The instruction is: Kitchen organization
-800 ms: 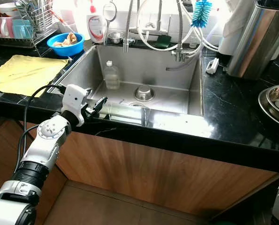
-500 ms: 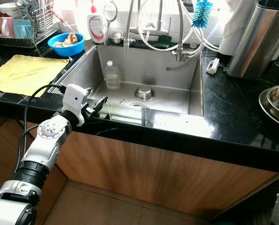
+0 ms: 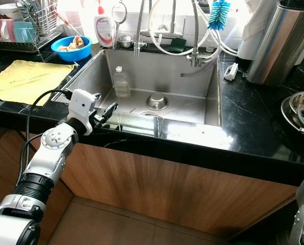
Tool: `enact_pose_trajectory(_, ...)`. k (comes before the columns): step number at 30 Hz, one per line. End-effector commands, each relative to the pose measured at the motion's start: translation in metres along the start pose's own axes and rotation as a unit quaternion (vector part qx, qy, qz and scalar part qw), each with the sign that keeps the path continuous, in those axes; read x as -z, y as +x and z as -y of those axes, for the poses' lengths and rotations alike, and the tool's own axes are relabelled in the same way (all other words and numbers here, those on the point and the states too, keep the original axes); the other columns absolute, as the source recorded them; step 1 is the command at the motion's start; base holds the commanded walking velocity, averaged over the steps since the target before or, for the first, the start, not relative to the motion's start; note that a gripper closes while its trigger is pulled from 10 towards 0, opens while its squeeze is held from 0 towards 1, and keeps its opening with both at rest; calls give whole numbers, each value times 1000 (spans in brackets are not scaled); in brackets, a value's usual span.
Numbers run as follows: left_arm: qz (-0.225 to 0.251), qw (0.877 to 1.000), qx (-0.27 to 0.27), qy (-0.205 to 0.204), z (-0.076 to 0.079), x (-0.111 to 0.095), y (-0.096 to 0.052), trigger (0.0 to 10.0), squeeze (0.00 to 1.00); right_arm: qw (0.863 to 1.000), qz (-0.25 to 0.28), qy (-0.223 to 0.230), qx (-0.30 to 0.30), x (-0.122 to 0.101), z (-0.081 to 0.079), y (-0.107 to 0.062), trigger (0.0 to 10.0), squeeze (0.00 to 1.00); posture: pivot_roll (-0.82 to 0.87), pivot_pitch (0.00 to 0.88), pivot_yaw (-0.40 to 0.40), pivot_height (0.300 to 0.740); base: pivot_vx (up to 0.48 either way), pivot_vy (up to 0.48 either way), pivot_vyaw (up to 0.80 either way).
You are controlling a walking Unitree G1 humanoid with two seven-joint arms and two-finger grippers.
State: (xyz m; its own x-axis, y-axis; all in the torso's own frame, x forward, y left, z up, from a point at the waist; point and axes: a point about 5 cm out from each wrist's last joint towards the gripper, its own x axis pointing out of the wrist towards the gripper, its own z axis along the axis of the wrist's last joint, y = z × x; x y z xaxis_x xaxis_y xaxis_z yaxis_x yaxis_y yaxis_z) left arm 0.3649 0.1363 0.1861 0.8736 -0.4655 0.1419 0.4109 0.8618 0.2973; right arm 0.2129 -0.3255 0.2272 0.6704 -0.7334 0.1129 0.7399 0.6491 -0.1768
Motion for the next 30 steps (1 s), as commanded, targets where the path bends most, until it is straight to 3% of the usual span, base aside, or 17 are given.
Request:
enact_pose_trajectory(1, -2, 1000, 1, 11, -2, -2, 2, 10000, 0, 999, 9, 8, 34, -6, 11, -1, 10000, 0, -28, 35, 33, 740, 0, 0, 0)
enact_pose_trajectory(10, -1, 1000, 2, 11, -1, -3, 2, 10000, 0, 999, 2, 11, 35, -2, 11, 0, 10000, 0, -23, 34, 33, 740, 0, 0, 0)
enact_pose_trajectory(21, -1, 1000, 2, 10, -1, -3, 2, 10000, 0, 990, -13, 33, 139, 3, 44, 3, 10000, 0, -28, 35, 35, 740, 0, 0, 0)
enact_pose_trajectory(30, -1, 1000, 3, 12, -2, -3, 2, 10000, 0, 986, -32, 37, 162, 12, 51, 3, 10000, 0, -26, 35, 37, 740, 0, 0, 0)
